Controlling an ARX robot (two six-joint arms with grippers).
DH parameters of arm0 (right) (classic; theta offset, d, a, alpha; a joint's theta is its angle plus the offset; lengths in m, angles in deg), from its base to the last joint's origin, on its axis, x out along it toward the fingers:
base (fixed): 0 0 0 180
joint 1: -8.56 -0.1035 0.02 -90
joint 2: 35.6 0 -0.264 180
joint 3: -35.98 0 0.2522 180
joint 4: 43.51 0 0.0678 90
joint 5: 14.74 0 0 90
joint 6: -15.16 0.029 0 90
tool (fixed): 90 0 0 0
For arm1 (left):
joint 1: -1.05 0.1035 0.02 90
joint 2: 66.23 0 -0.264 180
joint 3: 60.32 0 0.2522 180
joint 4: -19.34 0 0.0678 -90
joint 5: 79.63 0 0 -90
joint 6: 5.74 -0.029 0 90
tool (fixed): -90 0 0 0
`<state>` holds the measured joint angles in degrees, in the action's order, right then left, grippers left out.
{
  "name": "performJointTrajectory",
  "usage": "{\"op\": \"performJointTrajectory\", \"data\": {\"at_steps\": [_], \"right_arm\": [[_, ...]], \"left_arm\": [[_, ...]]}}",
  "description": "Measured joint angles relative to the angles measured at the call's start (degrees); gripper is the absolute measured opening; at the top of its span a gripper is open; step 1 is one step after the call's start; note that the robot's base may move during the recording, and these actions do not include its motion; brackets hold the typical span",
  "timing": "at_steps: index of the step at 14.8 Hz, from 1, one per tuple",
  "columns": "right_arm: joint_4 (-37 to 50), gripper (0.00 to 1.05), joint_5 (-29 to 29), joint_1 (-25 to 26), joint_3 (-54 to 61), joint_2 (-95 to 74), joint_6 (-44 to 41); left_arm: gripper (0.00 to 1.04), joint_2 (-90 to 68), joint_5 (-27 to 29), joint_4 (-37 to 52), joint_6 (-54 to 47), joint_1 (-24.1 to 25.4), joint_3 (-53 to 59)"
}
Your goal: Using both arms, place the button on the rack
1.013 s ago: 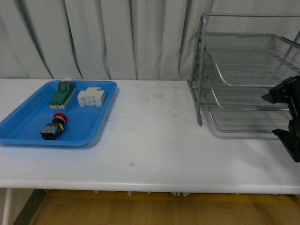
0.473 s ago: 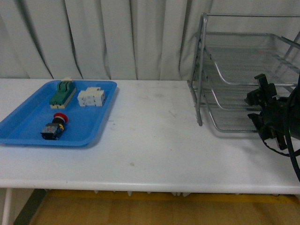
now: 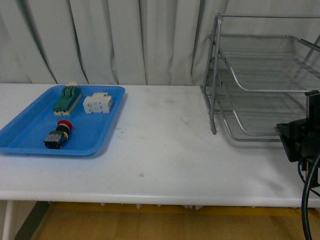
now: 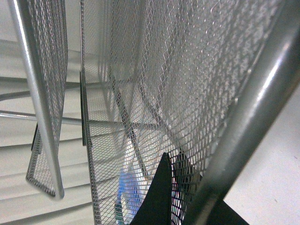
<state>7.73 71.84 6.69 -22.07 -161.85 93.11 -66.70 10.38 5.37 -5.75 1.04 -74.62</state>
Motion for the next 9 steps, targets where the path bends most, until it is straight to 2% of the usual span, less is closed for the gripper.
{"op": "performJointTrajectory", "data": {"at_steps": [3,4,9], "right_arm": [[4.2,0.04,-0.4,-0.3,8.1,3.5,-0.1],[4.5,0.10,-0.5,-0.4,9.9,4.7,-2.8],[3.5,0.58,-0.9,0.1,13.7,9.2,-13.2]], "left_arm": [[0.98,0.0,0.0,0.0,0.0,0.0,0.0],[0.98,0.0,0.0,0.0,0.0,0.0,0.0],[0.98,0.0,0.0,0.0,0.0,0.0,0.0]]}}
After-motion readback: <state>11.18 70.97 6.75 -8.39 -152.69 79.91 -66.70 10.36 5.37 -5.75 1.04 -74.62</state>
